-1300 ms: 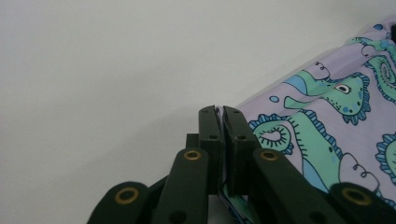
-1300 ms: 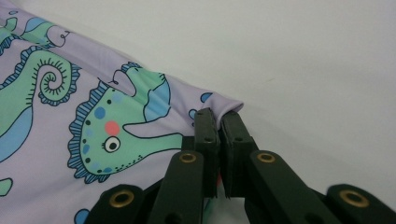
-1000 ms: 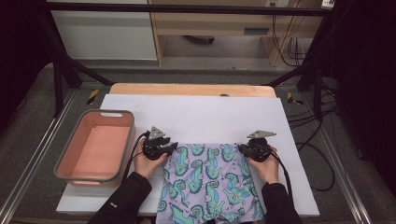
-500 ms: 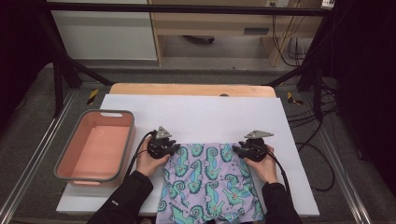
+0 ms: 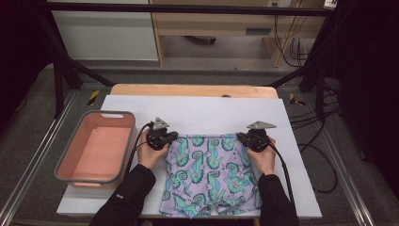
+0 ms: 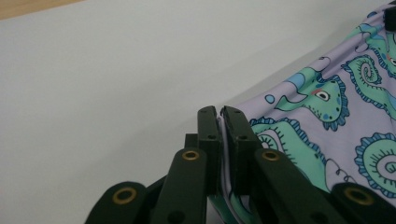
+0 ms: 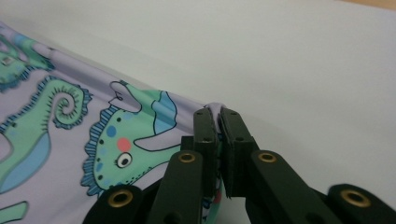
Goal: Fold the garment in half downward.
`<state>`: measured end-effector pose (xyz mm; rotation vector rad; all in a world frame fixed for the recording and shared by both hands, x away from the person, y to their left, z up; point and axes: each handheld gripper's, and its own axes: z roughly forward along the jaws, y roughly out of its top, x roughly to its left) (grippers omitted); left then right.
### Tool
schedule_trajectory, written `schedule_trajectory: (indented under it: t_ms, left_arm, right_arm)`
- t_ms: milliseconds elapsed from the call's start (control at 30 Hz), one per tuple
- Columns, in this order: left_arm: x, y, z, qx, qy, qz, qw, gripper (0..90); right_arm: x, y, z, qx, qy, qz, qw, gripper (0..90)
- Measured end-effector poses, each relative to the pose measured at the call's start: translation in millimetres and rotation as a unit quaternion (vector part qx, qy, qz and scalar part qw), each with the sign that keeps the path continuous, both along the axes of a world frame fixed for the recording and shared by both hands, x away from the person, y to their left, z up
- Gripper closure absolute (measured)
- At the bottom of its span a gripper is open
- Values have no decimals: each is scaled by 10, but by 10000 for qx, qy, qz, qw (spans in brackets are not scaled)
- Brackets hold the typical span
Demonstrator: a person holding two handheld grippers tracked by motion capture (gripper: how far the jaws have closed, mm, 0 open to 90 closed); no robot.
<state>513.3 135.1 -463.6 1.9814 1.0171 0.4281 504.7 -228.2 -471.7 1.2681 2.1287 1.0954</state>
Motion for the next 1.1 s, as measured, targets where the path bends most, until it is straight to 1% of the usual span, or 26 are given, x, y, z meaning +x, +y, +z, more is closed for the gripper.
schedule_trajectory:
  t_ms: [33,67,133,200,233,267,300,333,367,400,467,533,567,600,667,733,800,833,867,967,1000,1033,1100]
  left_arm:
    - [32,1,-27,-83,0,55,10000,847]
    - [44,2,-40,-79,-4,84,9999,825]
    - [50,26,-54,-17,52,140,9999,754]
    - [29,58,-32,5,149,205,9997,634]
    - [9,75,-9,8,171,229,9996,563]
    - [-17,92,24,31,142,205,9997,496]
    - [-55,110,55,18,87,159,9998,451]
    - [-95,127,78,-45,35,137,9999,401]
    - [-135,147,102,-111,53,118,9999,342]
    - [-178,165,128,-153,85,87,9998,308]
    - [-265,196,169,-171,76,11,9998,265]
    - [-354,233,197,-239,45,-50,9997,221]
    - [-398,256,206,-282,133,-94,9995,204]
    - [-423,266,207,-295,182,-121,9993,175]
    - [-491,286,208,-274,216,-199,9992,147]
    - [-553,293,195,-266,262,-274,9989,127]
    - [-614,299,180,-259,238,-340,9988,106]
    - [-631,298,171,-290,255,-383,9985,100]
    - [-656,296,160,-304,260,-402,9984,92]
    - [-700,293,147,-237,258,-479,9982,74]
    - [-708,293,149,-221,258,-493,9982,68]
    - [-717,293,148,-220,235,-499,9982,66]
    - [-730,288,141,-211,254,-535,9980,63]
  right_arm:
    - [36,7,-31,-99,8,-41,9999,860]
    - [70,20,-76,-202,82,-56,9997,853]
    - [92,28,-128,-299,155,-56,9994,836]
    - [81,13,-117,-220,150,-67,9996,795]
    - [72,8,-101,-225,146,-75,9996,749]
    - [55,-2,-75,-248,122,-93,9996,709]
    - [32,-15,-40,-224,84,-98,9997,678]
    - [4,-30,-7,-152,32,-108,9998,628]
    - [-30,-48,29,-53,-14,-131,9999,574]
    - [-67,-65,66,14,-73,-145,9999,531]
    - [-153,-94,128,171,-178,-168,9996,455]
    - [-238,-109,172,221,-208,-149,9994,373]
    - [-286,-114,186,215,-245,-123,9994,344]
    - [-342,-114,195,250,-242,-70,9994,309]
    - [-418,-104,202,310,-151,38,9994,260]
    - [-490,-84,212,337,-122,122,9993,223]
    - [-546,-55,228,392,-112,163,9990,186]
    - [-583,-32,240,400,-107,219,9989,167]
    - [-608,-14,245,401,-96,237,9989,158]
    - [-706,40,246,411,-113,356,9985,139]
    - [-744,55,248,409,-75,412,9983,124]
    - [-765,68,246,452,-72,434,9980,122]
    - [-831,91,241,536,-53,534,9971,112]
